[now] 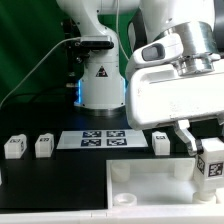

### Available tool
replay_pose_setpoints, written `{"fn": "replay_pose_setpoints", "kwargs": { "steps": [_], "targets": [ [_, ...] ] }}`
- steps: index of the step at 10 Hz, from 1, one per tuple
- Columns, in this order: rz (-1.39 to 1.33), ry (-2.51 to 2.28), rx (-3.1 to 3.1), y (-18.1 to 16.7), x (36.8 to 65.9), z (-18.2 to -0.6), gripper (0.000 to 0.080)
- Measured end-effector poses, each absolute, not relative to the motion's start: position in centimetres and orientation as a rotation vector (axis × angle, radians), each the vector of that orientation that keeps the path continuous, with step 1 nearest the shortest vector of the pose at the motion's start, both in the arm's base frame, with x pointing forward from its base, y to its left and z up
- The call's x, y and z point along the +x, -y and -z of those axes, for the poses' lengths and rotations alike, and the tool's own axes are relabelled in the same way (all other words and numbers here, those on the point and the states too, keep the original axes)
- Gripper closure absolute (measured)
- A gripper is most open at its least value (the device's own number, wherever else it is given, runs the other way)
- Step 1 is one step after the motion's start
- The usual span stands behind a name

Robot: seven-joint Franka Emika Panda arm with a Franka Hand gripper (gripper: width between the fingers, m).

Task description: Assemble one leg

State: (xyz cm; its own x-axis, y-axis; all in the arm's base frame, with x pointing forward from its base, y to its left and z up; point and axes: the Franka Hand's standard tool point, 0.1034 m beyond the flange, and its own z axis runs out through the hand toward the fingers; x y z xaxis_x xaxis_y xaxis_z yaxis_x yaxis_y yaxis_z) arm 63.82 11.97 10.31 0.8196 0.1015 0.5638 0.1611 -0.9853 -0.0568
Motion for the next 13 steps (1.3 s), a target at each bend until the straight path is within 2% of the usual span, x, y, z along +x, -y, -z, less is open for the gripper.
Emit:
{"fn": "replay_pose_setpoints", "kwargs": {
  "steps": [5,7,13],
  "targets": [
    [0.997,0.185,-2.871,-11.8,63.4,-9.9,0.0506],
    [0.955,0.169,-2.886,-11.8,62.8,-8.9,0.0506],
    [0.970,0.159,-2.883,-11.7,62.8,-8.8,0.0506]
  ]
}}
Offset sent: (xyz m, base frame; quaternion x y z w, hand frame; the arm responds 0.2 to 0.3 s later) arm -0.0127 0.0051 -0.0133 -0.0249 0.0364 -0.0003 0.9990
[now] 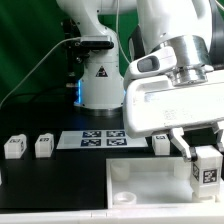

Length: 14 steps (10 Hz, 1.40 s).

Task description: Assemble one leg

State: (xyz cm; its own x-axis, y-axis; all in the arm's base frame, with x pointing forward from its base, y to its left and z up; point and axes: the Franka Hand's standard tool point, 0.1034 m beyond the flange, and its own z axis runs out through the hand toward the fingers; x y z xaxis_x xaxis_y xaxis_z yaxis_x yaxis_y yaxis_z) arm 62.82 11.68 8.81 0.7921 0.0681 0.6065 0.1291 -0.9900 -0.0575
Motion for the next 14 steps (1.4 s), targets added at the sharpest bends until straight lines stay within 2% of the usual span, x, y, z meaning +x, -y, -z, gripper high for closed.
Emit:
{"fn": "replay_pose_setpoints", "kwargs": {
  "steps": [3,5,6,14],
  "targets": [
    [0.926,0.162,-2.894,-11.67,62.72,-8.51,0.0506],
    [0.925,0.162,-2.895,-11.67,62.70,-8.47,0.0194],
    [0.924,0.162,-2.895,-11.67,62.69,-8.45,0.0163],
    [0.922,0.164,-2.896,-11.67,62.66,-8.38,0.0150]
  ]
}}
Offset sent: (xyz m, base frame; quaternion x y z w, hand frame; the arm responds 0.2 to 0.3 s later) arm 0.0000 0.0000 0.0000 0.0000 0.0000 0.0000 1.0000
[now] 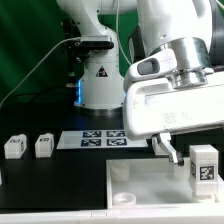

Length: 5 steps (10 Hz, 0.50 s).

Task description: Assemble one leg

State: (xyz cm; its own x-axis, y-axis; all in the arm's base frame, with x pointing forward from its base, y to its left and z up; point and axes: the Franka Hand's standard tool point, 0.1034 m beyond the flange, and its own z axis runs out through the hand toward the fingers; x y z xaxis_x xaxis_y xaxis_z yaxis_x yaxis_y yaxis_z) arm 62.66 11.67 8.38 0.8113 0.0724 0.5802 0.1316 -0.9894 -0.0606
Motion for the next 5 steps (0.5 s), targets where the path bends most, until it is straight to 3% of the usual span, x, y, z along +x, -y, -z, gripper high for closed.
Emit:
{"fn": "replay_pose_setpoints", "kwargs": {
  "steps": [3,5],
  "targets": [
    [0.661,0.168,-2.952,-11.8,61.6,-9.4,0.0150],
    [0.228,0.158,-2.997,-11.9,60.7,-10.5,0.0150]
  ]
}}
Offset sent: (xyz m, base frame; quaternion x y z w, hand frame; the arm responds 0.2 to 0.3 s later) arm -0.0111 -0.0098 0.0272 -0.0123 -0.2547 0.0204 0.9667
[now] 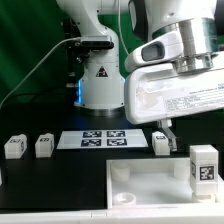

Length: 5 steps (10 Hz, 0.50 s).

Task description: Assemble one leg

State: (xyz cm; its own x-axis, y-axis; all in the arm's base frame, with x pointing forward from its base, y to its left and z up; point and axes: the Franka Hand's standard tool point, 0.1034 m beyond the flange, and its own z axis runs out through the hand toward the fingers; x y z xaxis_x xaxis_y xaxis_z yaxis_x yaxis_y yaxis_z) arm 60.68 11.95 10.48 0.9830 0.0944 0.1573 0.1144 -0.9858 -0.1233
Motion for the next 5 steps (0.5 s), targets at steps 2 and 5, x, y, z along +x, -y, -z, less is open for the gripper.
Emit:
{"fn": "replay_pose_setpoints", "kwargs": {
  "steps": [2,5],
  "targets": [
    [-0.121,0.147,-2.988,-12.0,60.5,-10.7,0.0150],
    [-0.164,0.151,-2.979,-12.3,61.6,-10.7,0.0150]
  ]
}}
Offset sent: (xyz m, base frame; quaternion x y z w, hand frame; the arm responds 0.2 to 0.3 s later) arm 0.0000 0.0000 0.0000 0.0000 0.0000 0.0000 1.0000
